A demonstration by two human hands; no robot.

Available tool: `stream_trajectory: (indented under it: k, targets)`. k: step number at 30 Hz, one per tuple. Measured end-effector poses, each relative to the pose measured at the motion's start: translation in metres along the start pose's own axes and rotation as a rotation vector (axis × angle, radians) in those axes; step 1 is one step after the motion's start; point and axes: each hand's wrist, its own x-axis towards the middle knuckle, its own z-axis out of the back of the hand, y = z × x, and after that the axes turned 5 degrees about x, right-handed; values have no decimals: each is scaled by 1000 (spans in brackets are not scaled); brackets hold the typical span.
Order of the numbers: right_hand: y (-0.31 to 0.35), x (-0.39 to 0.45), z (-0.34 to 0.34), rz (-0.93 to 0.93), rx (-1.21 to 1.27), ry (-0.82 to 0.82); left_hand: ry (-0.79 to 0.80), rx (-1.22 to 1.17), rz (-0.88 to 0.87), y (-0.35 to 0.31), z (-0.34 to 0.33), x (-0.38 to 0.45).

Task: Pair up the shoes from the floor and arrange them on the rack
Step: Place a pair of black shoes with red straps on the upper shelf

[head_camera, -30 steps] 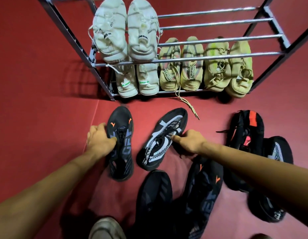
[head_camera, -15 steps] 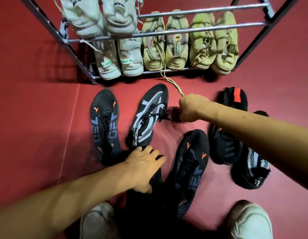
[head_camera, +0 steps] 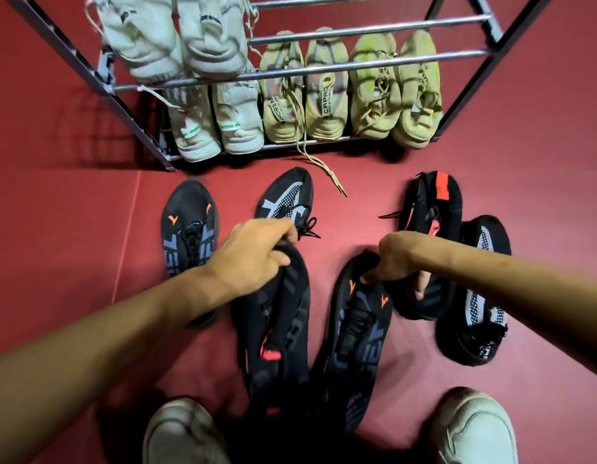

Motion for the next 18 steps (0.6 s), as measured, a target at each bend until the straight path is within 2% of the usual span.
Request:
stream_trajectory:
  k: [5, 8, 10, 12, 13, 14, 17, 18]
  targets:
    - [9, 8, -8, -16, 81, 67, -79, -76, -69, -14, -6, 43]
    - [4, 10, -3, 5, 170, 19, 11, 48, -54, -16, -19, 62]
    - [2, 12, -7, 85, 109, -140, 79, 130, -46, -13, -28, 64]
    - [-1, 19, -14, 205, 55, -391, 57, 123, -37, -9, -34, 59]
    - [-2, 21, -16, 262, 66, -445, 14, 103, -47, -9, -35, 54]
    - [-4, 22, -16, 324, 104, -423, -32, 92, -55, -8, -36, 48]
    - [-24, 23, -1, 361, 346, -154, -144, 182, -5, -8, -37, 27]
    - [-34, 25, 9, 328, 383, -201, -157, 201, 48, -8, -36, 20]
